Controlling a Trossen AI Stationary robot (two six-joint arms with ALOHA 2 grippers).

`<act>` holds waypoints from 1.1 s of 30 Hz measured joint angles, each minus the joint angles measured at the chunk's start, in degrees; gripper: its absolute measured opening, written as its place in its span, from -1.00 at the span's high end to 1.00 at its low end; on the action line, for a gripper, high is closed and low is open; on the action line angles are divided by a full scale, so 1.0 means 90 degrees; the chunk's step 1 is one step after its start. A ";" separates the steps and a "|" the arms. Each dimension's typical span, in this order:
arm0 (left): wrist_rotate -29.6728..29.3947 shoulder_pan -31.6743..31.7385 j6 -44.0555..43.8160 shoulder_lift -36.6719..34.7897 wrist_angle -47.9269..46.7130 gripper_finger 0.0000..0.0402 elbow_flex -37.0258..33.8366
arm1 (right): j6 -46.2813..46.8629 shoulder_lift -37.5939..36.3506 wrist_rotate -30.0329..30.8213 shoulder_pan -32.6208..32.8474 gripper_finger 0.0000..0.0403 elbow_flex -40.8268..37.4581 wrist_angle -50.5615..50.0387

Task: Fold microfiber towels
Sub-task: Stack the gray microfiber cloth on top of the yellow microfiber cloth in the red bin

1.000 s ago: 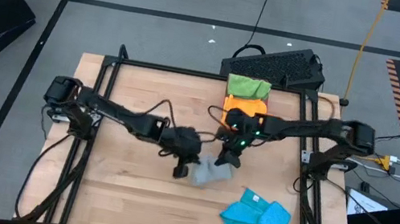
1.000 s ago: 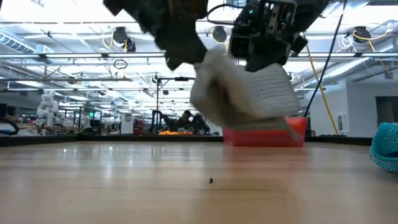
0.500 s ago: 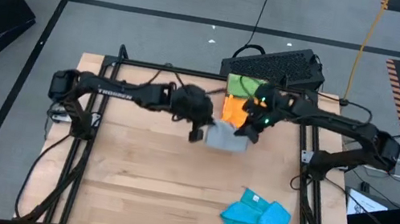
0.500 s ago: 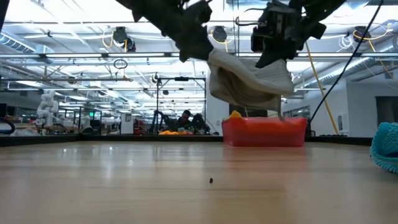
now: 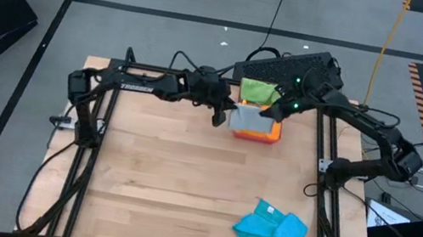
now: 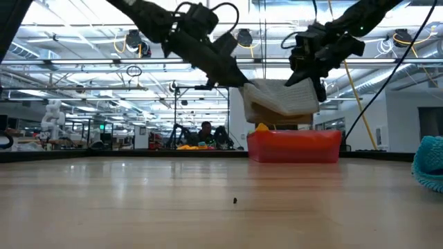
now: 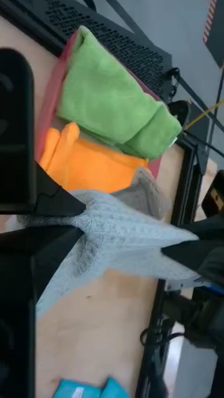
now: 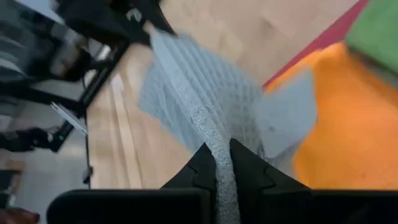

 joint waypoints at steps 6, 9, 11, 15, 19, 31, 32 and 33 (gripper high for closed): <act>0.0038 0.0092 -0.0446 0.0554 0.0990 0.96 0.0005 | -0.0229 0.0124 -0.0295 -0.0528 0.91 0.0000 -0.0242; 0.0009 0.0085 -0.0675 0.0884 0.1350 0.89 0.0005 | -0.0434 0.0286 -0.0343 -0.0645 0.91 -0.0002 -0.0439; -0.0020 0.0082 -0.0811 0.1036 0.1370 0.87 0.0007 | -0.0558 0.0413 -0.0347 -0.0699 0.91 -0.0005 -0.0508; -0.0162 0.0102 -0.1045 0.1186 0.1432 0.88 0.0007 | -0.0785 0.0727 -0.0350 -0.0724 0.91 -0.0007 -0.0536; -0.0204 0.0186 -0.1045 0.1254 0.1540 0.94 0.0007 | -0.0863 0.1133 -0.0354 -0.0726 0.91 -0.0005 -0.0481; -0.0505 0.0264 -0.1096 0.1535 0.1563 0.64 0.0002 | -0.1103 0.1438 0.0520 -0.0767 0.86 -0.0005 -0.0285; -0.0510 0.0263 -0.1097 0.1538 0.1564 0.62 0.0002 | -0.1118 0.1438 0.0617 -0.0767 0.86 -0.0005 -0.0286; -0.0545 0.0246 -0.1081 0.1538 0.1555 0.61 0.0002 | -0.1138 0.1438 0.0677 -0.0767 0.86 -0.0005 -0.0284</act>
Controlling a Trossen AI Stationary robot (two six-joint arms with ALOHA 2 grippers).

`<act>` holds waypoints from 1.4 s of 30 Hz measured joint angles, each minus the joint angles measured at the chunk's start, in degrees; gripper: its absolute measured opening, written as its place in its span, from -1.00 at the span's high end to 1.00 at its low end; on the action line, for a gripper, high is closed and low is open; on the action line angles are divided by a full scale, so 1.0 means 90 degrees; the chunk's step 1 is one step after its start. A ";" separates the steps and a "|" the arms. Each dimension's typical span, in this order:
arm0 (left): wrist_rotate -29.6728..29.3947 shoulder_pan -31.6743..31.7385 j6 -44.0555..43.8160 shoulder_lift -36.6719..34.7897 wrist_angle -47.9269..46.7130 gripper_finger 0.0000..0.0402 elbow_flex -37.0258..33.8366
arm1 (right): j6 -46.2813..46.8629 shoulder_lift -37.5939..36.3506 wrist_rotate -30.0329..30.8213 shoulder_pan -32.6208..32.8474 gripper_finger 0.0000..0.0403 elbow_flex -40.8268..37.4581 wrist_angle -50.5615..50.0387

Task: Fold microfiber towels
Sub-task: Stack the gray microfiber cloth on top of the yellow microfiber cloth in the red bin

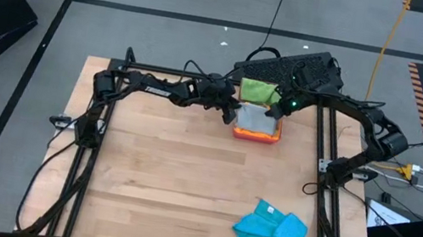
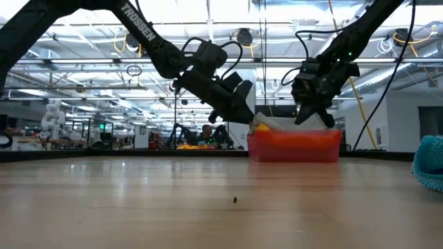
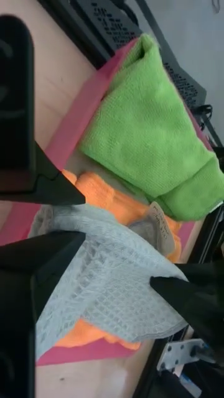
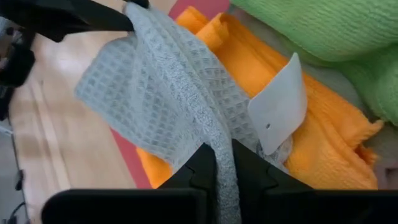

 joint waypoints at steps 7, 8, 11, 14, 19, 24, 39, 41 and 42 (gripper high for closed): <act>-0.0183 -0.0144 0.0081 -0.0002 -0.0021 0.41 0.0000 | -0.0068 0.0000 0.0214 0.0002 0.61 0.0000 0.0022; -0.0193 -0.0144 0.0021 -0.0002 -0.0025 0.38 0.0000 | -0.0050 0.0000 0.0334 0.0002 0.55 0.0000 0.0019; -0.0203 -0.0136 -0.0334 -0.0002 -0.0059 0.34 0.0000 | 0.0085 0.0000 0.0605 0.0002 0.35 0.0000 0.0007; -0.0319 -0.0137 -0.0646 -0.0125 -0.0411 0.34 0.0000 | 0.0170 0.0000 0.0683 0.0002 0.20 0.0000 -0.0029; -0.0684 -0.0137 -0.0699 -0.0544 -0.1102 0.34 0.0000 | 0.0462 -0.0067 0.1007 0.0003 0.08 0.0000 -0.0029; -0.0862 -0.0135 -0.0562 -0.0948 -0.1551 0.34 0.0004 | 0.0604 -0.0328 0.1323 0.0019 0.06 0.0000 -0.0055; -0.1224 -0.0224 -0.0919 -0.2155 -0.2631 0.34 0.0007 | 0.0499 -0.0879 0.1967 0.0120 -0.10 0.0508 -0.0286; -0.1517 -0.0275 -0.0916 -0.2406 -0.2956 0.34 0.0000 | 0.0498 -0.0911 0.1655 0.0166 -0.07 0.0580 -0.0013; -0.1647 -0.0301 -0.0917 -0.2556 -0.3057 0.34 0.0000 | 0.0517 -0.0911 0.1395 0.0199 -0.04 0.0601 0.0213</act>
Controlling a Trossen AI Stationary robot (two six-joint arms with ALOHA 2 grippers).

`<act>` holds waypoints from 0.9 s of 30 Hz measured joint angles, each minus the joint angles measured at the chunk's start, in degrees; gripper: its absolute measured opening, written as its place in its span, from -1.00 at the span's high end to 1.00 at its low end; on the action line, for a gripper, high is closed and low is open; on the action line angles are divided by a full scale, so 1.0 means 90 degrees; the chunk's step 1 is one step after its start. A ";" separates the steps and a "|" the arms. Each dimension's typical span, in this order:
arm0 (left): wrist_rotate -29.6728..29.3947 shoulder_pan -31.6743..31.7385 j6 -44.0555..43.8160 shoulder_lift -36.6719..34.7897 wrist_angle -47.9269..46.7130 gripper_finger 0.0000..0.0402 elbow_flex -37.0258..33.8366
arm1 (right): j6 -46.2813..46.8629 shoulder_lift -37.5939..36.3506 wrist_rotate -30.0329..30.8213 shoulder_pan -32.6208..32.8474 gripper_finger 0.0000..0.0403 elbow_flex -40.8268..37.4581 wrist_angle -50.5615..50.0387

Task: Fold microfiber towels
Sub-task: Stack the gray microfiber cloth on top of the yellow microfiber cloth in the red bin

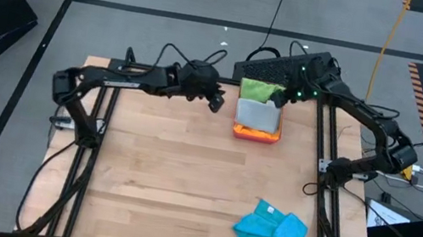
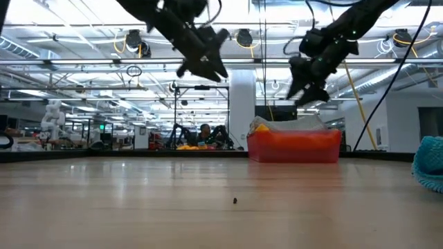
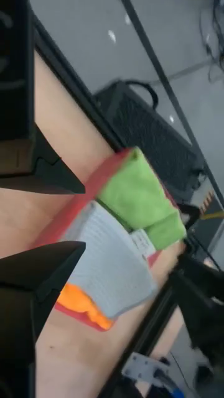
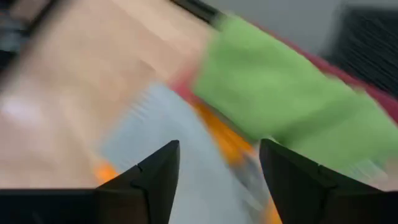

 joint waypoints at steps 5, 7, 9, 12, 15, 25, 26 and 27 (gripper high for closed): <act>-0.0520 -0.0132 -0.0163 -0.0633 -0.0725 0.34 0.0002 | 0.0420 0.0251 -0.0510 0.0422 0.24 -0.0003 0.0426; -0.0704 -0.0221 -0.0305 -0.0797 -0.0809 0.34 0.0003 | 0.0373 0.0397 -0.0713 0.0629 0.41 -0.0001 0.0563; -0.0844 -0.0315 -0.0442 -0.0998 -0.1131 0.34 -0.0003 | 0.0182 0.0564 -0.0775 0.0857 0.58 0.0001 0.0669; -0.1049 -0.0500 -0.0582 -0.1156 -0.1270 0.34 0.0016 | -0.0147 0.0913 -0.0752 0.1035 0.84 -0.0001 0.0925; -0.1212 -0.0724 -0.0724 -0.1223 -0.1486 0.34 0.0006 | -0.0213 0.1312 -0.0530 0.1029 0.97 -0.0001 0.1286; -0.1688 -0.1430 -0.1300 -0.1311 -0.2277 0.34 0.0002 | -0.0226 0.2495 -0.0355 0.1208 0.99 -0.0001 0.1497; -0.1707 -0.1472 -0.1314 -0.1318 -0.2294 0.34 0.0002 | -0.0184 0.2559 -0.0259 0.1236 0.99 -0.0001 0.1528; -0.1710 -0.1511 -0.1329 -0.1320 -0.2303 0.34 0.0002 | -0.0151 0.2592 -0.0238 0.1239 0.99 -0.0001 0.1537</act>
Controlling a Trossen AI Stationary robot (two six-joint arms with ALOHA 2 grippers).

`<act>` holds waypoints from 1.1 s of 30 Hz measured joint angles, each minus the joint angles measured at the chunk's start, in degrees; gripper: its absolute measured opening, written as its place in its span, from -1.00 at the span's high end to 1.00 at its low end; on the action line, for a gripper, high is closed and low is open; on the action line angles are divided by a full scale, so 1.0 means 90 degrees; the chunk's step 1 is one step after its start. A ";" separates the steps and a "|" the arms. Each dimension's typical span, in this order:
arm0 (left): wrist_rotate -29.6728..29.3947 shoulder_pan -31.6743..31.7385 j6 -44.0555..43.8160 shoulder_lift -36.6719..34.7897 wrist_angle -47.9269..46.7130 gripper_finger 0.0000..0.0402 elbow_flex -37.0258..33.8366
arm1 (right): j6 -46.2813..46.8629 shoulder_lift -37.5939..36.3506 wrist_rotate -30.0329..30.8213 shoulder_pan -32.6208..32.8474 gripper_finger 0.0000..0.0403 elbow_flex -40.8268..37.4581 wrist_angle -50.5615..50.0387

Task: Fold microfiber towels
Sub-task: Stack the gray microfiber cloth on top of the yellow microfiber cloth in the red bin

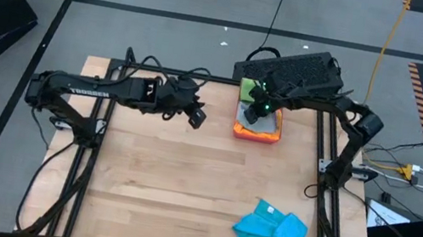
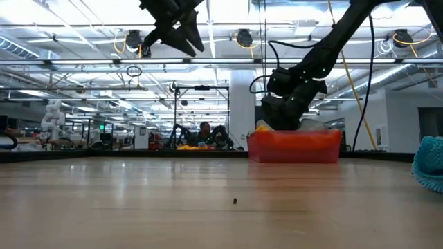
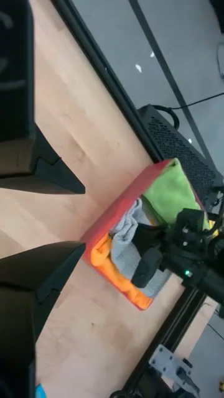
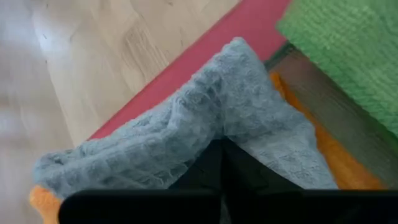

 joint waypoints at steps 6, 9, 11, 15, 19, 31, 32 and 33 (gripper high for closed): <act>-0.0026 -0.0106 -0.0121 0.0002 -0.0062 0.34 0.0000 | 0.0146 -0.0420 0.0008 -0.0032 1.00 -0.0015 -0.0080; -0.0028 -0.0112 -0.0121 0.0002 -0.0062 0.34 0.0000 | 0.0287 -0.0880 0.0004 -0.0049 1.00 -0.0012 -0.0100; -0.0031 -0.0110 -0.0121 0.0002 -0.0050 0.34 0.0000 | 0.0324 -0.1158 0.0000 -0.0030 1.00 -0.0025 -0.0126; -0.0031 -0.0110 -0.0121 0.0002 -0.0030 0.34 0.0000 | 0.0488 -0.1506 -0.0025 0.0146 1.00 -0.0278 0.0168; -0.0031 -0.0116 -0.0121 0.0002 -0.0025 0.34 -0.0002 | 0.0796 -0.1501 -0.0049 0.0364 1.00 -0.0804 0.1096; -0.0031 -0.0168 -0.0143 0.0002 -0.0037 0.34 0.0000 | 0.1036 -0.1015 -0.0031 0.0578 1.00 -0.1613 0.2196; -0.0031 -0.0167 -0.0143 0.0002 -0.0041 0.34 0.0000 | 0.1055 -0.1071 -0.0048 0.0575 1.00 -0.1613 0.2189; -0.0031 -0.0167 -0.0145 0.0002 -0.0043 0.34 0.0000 | 0.1072 -0.1169 -0.0068 0.0553 1.00 -0.1613 0.2178</act>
